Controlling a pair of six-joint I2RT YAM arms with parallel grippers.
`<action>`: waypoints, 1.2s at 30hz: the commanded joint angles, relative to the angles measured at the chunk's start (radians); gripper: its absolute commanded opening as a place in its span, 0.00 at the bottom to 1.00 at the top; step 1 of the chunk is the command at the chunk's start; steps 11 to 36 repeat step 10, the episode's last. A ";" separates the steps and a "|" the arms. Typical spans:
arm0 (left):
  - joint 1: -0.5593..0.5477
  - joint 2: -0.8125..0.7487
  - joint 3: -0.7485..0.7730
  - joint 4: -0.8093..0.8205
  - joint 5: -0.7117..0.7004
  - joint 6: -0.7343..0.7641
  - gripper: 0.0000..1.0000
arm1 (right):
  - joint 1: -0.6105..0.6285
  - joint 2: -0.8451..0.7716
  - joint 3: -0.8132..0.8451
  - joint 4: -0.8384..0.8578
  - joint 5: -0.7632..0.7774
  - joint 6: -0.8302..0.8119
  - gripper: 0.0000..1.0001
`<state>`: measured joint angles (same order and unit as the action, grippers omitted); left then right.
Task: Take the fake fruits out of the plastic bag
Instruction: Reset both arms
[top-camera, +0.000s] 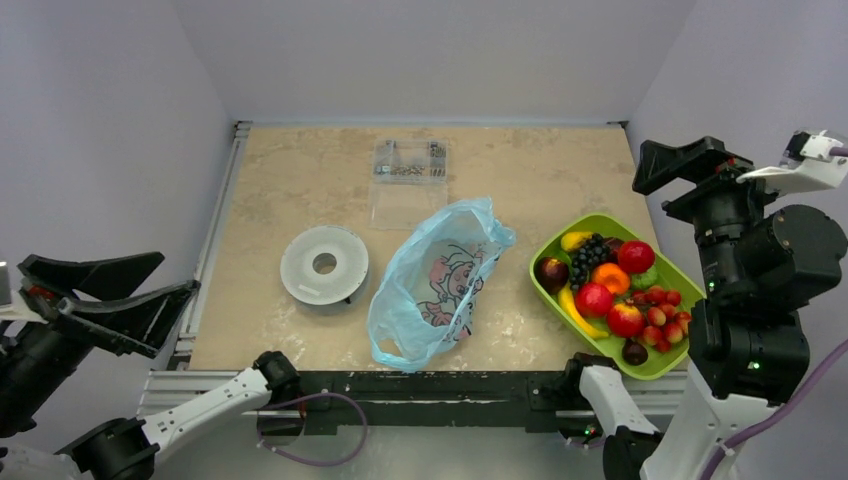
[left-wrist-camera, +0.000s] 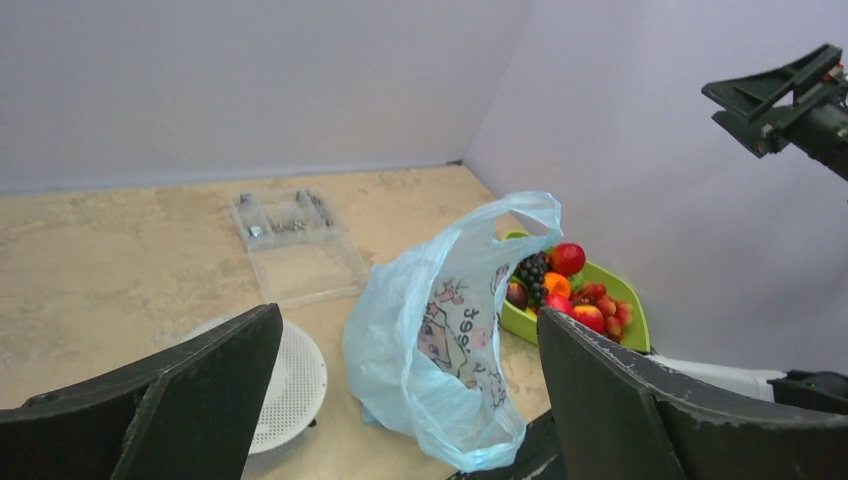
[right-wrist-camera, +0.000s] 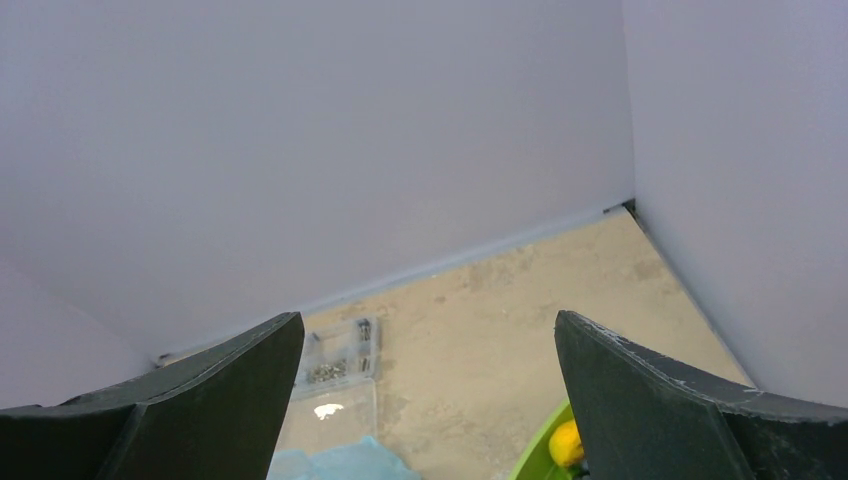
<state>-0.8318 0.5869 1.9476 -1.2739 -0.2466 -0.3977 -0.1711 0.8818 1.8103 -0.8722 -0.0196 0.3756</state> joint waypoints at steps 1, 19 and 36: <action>-0.003 0.030 0.064 0.055 -0.077 0.106 1.00 | -0.003 0.032 0.068 -0.008 -0.061 -0.017 0.99; -0.003 0.025 0.038 0.047 -0.118 0.119 1.00 | -0.004 0.021 -0.027 0.054 -0.081 -0.007 0.99; -0.003 0.025 0.038 0.047 -0.118 0.119 1.00 | -0.004 0.021 -0.027 0.054 -0.081 -0.007 0.99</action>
